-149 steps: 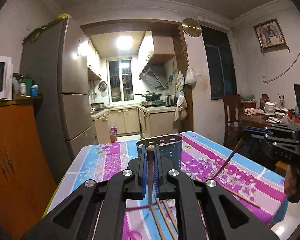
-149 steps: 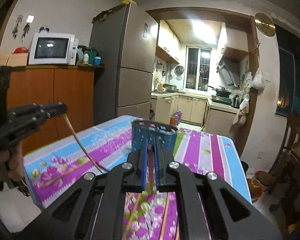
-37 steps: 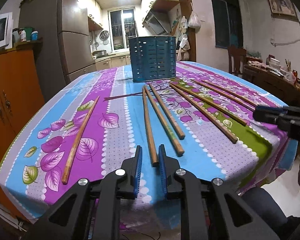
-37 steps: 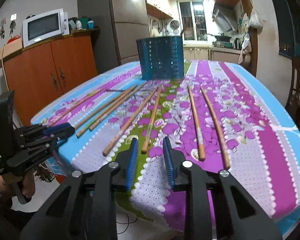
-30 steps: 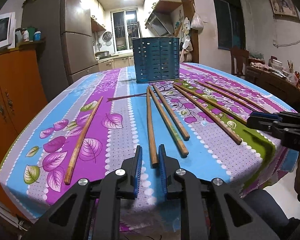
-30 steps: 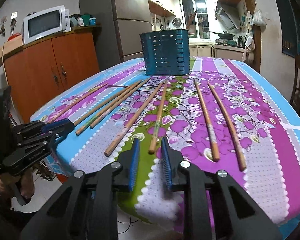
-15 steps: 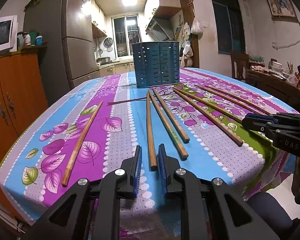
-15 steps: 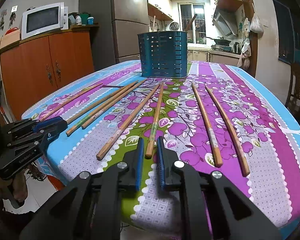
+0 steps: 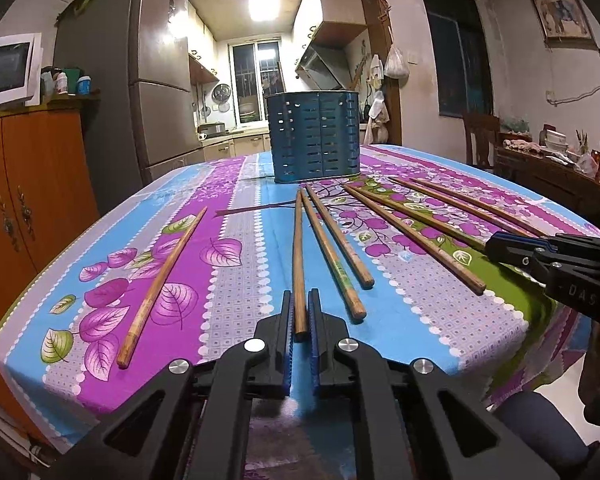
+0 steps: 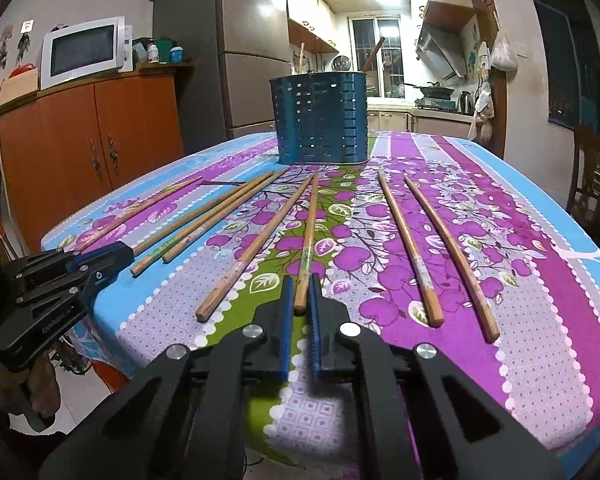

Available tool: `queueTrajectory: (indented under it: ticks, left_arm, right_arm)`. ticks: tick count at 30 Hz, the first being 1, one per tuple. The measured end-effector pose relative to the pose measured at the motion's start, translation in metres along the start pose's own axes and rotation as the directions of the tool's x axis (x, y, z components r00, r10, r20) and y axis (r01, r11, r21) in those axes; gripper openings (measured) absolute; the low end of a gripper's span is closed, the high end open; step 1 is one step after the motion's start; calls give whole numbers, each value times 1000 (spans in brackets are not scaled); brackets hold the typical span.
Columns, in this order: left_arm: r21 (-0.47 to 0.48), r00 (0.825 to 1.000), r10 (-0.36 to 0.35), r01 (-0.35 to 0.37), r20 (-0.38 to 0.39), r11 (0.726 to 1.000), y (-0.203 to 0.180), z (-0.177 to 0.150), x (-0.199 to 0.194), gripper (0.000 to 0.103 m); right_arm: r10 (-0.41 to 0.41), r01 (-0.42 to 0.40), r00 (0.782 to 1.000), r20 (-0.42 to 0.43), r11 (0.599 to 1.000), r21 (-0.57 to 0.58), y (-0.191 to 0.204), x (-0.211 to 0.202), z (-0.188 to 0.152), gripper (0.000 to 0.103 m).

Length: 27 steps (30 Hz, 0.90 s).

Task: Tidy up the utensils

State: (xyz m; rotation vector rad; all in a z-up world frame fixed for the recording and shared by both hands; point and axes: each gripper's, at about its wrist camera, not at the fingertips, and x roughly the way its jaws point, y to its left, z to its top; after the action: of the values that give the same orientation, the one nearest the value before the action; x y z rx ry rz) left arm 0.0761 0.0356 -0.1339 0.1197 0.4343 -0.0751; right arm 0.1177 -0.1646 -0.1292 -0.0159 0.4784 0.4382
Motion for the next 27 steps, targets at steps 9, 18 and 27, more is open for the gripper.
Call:
queueTrajectory:
  ticks: [9,18,27]
  left_arm:
    - [-12,994,-4,6,110,1000,8,34,-35,8]
    - [25,948,-33,27,317,999,10,116,-65,8]
    - [54,942,-68,53,330,997,8,189,-34,8]
  right_arm:
    - [-26,32,994,103,998,-52,0,-39,36,5]
    - [-4,36,979,202,987,-156,0,-60,107,5]
    - [50,-24,985,162,987,-160,-15,-35,174,5]
